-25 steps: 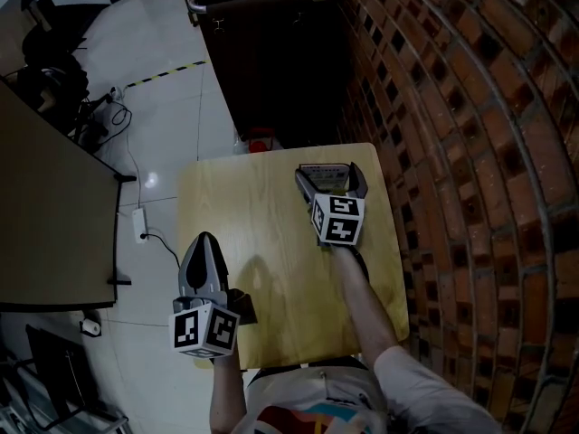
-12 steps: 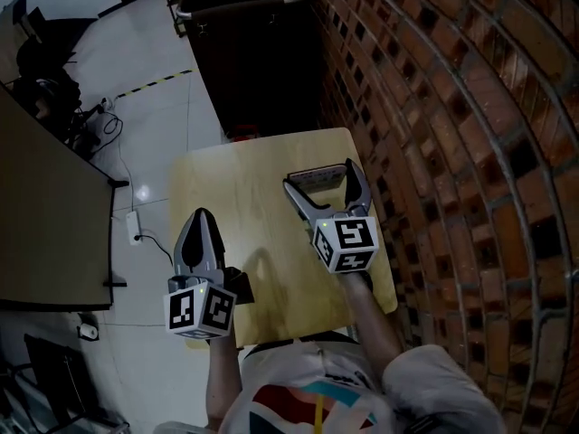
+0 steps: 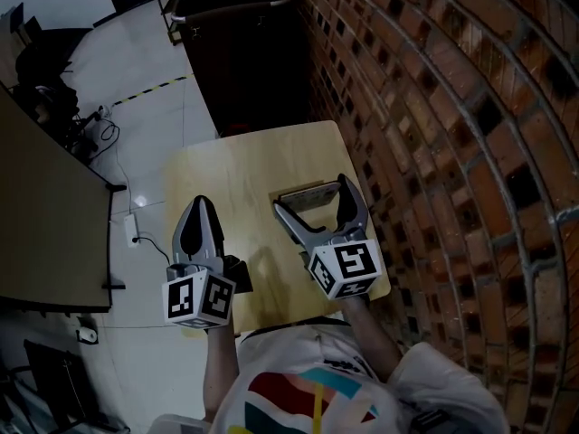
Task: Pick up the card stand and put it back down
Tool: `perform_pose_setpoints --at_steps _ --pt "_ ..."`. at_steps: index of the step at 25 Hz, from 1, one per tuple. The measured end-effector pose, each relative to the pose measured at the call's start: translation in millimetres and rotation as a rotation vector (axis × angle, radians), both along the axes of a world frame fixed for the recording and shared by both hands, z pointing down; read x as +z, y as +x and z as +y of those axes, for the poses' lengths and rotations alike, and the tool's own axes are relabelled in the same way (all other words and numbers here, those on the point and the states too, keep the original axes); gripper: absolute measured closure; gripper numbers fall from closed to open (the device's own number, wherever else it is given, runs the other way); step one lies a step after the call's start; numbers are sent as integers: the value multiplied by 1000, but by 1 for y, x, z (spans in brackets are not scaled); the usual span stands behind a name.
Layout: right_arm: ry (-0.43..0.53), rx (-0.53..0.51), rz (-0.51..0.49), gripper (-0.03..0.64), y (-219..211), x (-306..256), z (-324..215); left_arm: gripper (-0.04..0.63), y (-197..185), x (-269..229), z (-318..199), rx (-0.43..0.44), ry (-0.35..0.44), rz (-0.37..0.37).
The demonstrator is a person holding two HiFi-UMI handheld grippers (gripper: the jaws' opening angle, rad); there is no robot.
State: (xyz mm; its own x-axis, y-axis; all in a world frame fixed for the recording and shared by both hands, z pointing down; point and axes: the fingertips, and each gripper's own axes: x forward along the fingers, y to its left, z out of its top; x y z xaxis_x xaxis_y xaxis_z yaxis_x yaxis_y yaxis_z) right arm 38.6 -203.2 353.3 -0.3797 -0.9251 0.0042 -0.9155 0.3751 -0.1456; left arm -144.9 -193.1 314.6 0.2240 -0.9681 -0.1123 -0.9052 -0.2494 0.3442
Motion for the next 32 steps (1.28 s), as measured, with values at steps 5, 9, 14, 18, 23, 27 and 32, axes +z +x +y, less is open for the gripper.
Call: perform_pose_setpoints --at_steps 5,9,14,18,23,27,32 --pt "9 -4 -5 72 0 -4 4 591 7 -4 6 13 0 -40" --pt "19 -1 -5 72 2 -9 4 591 6 -7 9 16 21 -41" --pt "18 -11 -3 72 -2 -8 5 591 2 -5 10 -16 3 -52" --pt "18 -9 -6 72 1 -8 4 591 -1 -4 11 -30 -1 -13" --pt "19 -5 -4 72 3 -9 1 591 -5 -3 7 -36 25 26" --pt "15 -4 -3 72 4 -9 -1 591 -4 0 5 -34 14 29" --pt "-2 -4 -5 72 6 -2 -13 591 -7 6 -2 -48 -3 40"
